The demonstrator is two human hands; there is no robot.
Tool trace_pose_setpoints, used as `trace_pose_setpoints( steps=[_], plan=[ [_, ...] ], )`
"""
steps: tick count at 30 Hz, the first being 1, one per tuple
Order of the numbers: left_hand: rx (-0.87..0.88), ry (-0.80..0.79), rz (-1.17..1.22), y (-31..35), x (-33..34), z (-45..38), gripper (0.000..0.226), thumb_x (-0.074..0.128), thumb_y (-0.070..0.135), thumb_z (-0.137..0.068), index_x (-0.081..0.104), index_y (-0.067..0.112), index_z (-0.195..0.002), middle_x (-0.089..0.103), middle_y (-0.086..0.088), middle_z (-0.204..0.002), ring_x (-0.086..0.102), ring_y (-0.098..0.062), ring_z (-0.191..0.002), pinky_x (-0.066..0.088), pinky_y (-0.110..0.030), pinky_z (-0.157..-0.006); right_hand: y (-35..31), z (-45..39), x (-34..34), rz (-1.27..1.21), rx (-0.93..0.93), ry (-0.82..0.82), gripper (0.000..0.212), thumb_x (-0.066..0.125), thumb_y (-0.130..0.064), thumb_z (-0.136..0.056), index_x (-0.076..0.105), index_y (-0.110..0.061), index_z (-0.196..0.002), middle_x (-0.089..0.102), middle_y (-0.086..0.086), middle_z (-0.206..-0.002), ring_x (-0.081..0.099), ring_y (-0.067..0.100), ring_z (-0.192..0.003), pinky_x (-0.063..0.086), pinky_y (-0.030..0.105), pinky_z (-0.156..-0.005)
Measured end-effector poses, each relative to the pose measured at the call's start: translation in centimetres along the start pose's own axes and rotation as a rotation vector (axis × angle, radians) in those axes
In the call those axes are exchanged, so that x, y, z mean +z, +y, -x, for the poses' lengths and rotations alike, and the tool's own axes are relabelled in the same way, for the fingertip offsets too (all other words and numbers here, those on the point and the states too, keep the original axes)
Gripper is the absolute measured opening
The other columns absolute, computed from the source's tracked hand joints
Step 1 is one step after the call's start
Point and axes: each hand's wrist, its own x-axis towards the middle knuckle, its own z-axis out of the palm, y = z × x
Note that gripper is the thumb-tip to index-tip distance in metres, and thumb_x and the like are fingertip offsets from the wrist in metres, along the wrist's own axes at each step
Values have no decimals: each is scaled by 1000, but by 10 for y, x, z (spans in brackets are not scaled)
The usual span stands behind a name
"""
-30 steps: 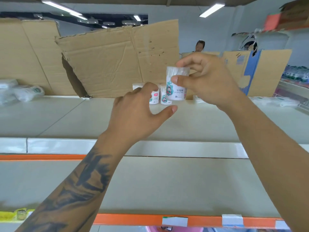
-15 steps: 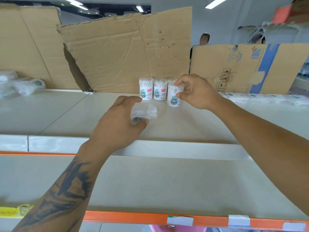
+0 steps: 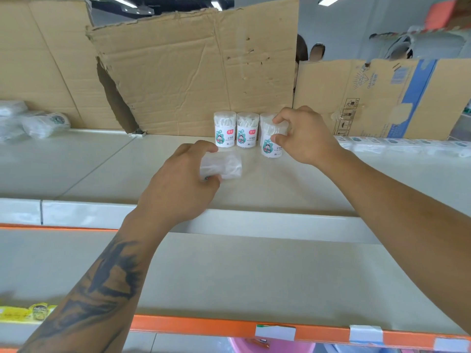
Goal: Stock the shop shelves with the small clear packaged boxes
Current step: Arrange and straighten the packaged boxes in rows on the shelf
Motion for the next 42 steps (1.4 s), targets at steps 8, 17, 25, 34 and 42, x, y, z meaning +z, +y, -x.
trace_pose_setpoints(
  steps=[8,17,25,34,42],
  plan=[
    [-9,-19,66,4,-7,-2,50,81,22,-84,60,29,-129,59,3,-126,61,-17,-101,42,-24,-85,-10,16,-11,20,-45,20,46,72,-30,-91,57,-25,-134,52,11,-132,61,28,-108,47,33,-97],
    [-44,29,502,24,-18,11,41,89,31,-79,72,35,-115,70,10,-117,74,-12,-85,54,-30,-73,-52,88,-35,-503,-116,-53,26,73,-36,-92,67,-34,-117,65,-15,-118,69,5,-96,52,18,-85],
    [-62,-27,914,56,-27,23,45,79,28,-78,71,11,-119,73,-21,-108,71,-28,-91,60,-37,-80,-59,108,-48,-864,-129,10,34,76,-26,-88,64,-31,-120,66,9,-119,72,24,-88,63,47,-78],
    [-197,-202,1255,75,-17,36,37,68,30,-87,67,7,-116,69,-26,-123,73,-41,-102,61,-44,-88,-71,103,-68,-884,-181,89,18,74,-17,-92,69,-10,-108,69,3,-97,67,16,-69,57,52,-70],
    [-39,51,564,48,-19,36,28,67,51,-95,72,31,-113,76,6,-97,70,-13,-93,54,-36,-87,-78,70,-68,-628,-281,140,17,76,-27,-90,71,-14,-99,73,-2,-94,73,18,-73,55,30,-64]
  ],
)
